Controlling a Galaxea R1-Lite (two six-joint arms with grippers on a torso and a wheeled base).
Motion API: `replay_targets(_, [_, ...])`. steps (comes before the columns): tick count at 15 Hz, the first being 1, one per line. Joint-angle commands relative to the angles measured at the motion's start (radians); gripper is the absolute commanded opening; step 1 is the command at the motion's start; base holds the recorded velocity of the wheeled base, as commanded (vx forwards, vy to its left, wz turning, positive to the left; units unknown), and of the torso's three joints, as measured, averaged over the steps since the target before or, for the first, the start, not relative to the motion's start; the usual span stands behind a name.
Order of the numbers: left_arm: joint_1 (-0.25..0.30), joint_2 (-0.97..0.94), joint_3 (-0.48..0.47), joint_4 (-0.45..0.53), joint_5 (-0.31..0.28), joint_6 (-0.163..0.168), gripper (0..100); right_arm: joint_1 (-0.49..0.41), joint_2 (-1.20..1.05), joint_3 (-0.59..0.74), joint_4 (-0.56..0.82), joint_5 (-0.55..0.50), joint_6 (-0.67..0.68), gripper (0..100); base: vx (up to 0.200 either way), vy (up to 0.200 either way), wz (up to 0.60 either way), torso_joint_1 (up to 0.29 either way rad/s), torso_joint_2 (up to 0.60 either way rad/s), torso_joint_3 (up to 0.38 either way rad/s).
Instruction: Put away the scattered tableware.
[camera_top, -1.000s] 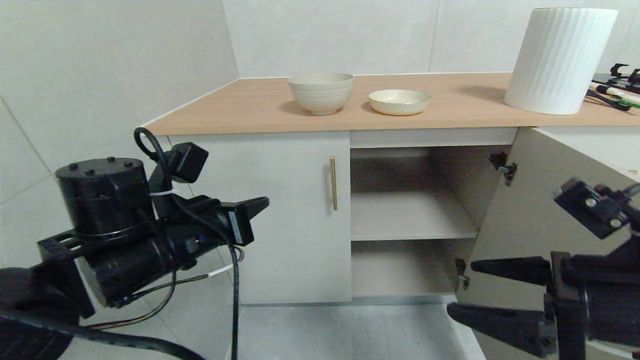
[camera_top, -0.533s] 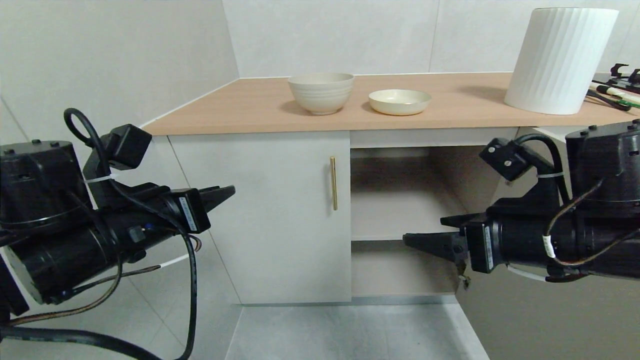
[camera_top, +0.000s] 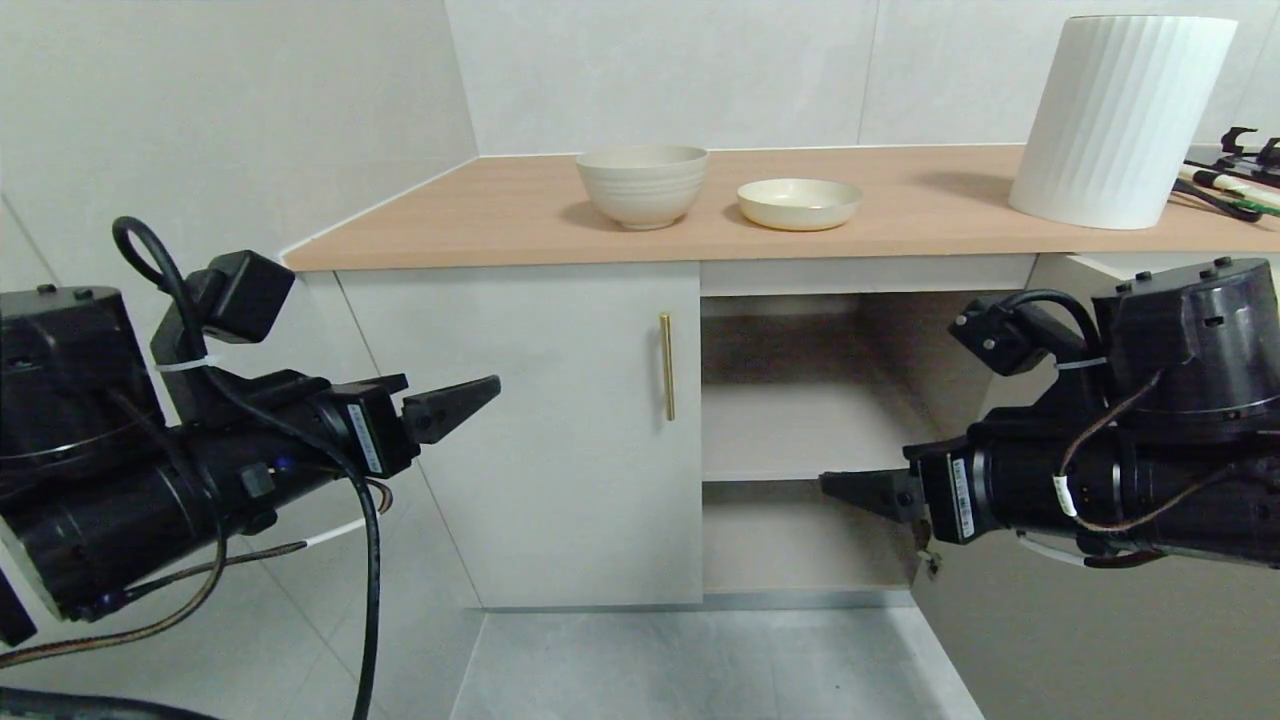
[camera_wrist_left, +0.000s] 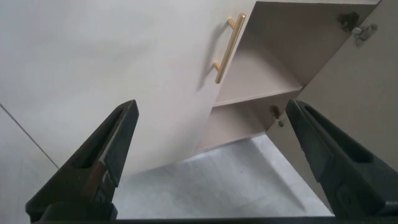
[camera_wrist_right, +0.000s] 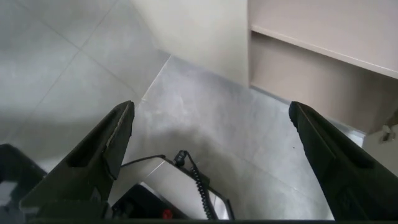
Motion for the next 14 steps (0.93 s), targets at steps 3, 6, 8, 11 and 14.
replay_targets(3, [-0.005,-0.006,0.003,0.005,-0.003,0.000,100,-0.004,-0.023,0.001,0.003,-0.001,0.000,100,0.000,0.000,0.00,0.000,0.00,0.000])
replay_targets(6, [-0.004,-0.004,0.003,0.008,-0.003,0.000,100,-0.004,-0.026,-0.001,0.029,-0.001,-0.001,100,0.000,0.000,0.00,0.000,0.00,0.000])
replay_targets(8, [-0.004,0.000,0.003,0.011,-0.003,0.000,100,-0.006,-0.028,-0.004,0.032,-0.001,-0.001,100,0.200,0.000,0.00,-0.007,0.00,-0.002])
replay_targets(11, [-0.004,0.002,0.001,0.010,-0.003,0.000,100,-0.004,-0.029,-0.007,0.060,-0.001,0.000,100,0.200,0.000,0.00,0.005,0.00,0.001])
replay_targets(14, [-0.004,0.002,0.001,0.010,-0.003,0.000,100,-0.004,-0.031,-0.007,0.069,0.001,-0.001,100,0.200,0.000,0.00,-0.001,0.00,0.006])
